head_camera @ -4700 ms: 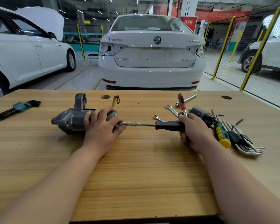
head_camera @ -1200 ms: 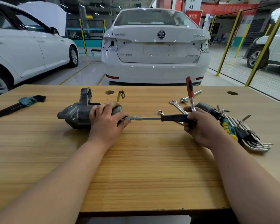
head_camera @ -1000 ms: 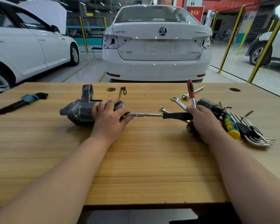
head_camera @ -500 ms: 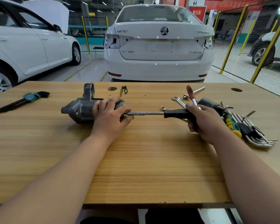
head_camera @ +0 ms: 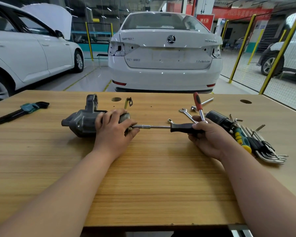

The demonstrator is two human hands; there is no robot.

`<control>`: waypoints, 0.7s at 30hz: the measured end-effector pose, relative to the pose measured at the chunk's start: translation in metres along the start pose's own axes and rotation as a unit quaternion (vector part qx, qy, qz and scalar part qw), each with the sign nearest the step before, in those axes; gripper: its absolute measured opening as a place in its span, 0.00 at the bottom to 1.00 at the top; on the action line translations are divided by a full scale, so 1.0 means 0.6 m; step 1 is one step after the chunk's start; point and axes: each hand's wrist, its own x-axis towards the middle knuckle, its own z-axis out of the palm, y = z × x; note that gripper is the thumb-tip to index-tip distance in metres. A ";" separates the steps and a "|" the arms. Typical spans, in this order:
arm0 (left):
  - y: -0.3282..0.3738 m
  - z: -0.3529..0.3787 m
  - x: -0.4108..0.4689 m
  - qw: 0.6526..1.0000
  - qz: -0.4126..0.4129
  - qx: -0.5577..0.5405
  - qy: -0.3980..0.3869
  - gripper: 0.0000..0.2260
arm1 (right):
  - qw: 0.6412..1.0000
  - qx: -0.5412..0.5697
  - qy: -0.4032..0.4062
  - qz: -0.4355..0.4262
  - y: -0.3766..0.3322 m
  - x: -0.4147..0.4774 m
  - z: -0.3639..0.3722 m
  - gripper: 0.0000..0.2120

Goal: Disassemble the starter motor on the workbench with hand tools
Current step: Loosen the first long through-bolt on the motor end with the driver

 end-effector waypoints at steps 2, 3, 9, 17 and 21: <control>0.000 -0.001 0.000 1.000 0.001 -0.005 0.002 0.12 | 0.998 -0.048 0.030 -0.007 0.002 -0.001 0.003 0.10; 0.000 -0.001 0.001 1.000 0.001 -0.006 0.005 0.12 | 0.996 -0.071 0.043 -0.012 0.003 0.001 0.005 0.08; 0.002 -0.002 -0.001 1.000 -0.003 -0.010 0.006 0.12 | 0.957 -0.260 0.094 -0.088 0.005 -0.011 0.008 0.09; -0.003 0.002 -0.001 1.000 0.002 -0.006 0.007 0.12 | 0.949 -0.294 0.094 -0.063 -0.004 -0.009 0.008 0.14; -0.003 0.002 0.000 1.000 0.003 0.001 0.001 0.14 | 0.968 -0.229 0.075 -0.074 -0.004 -0.013 0.007 0.12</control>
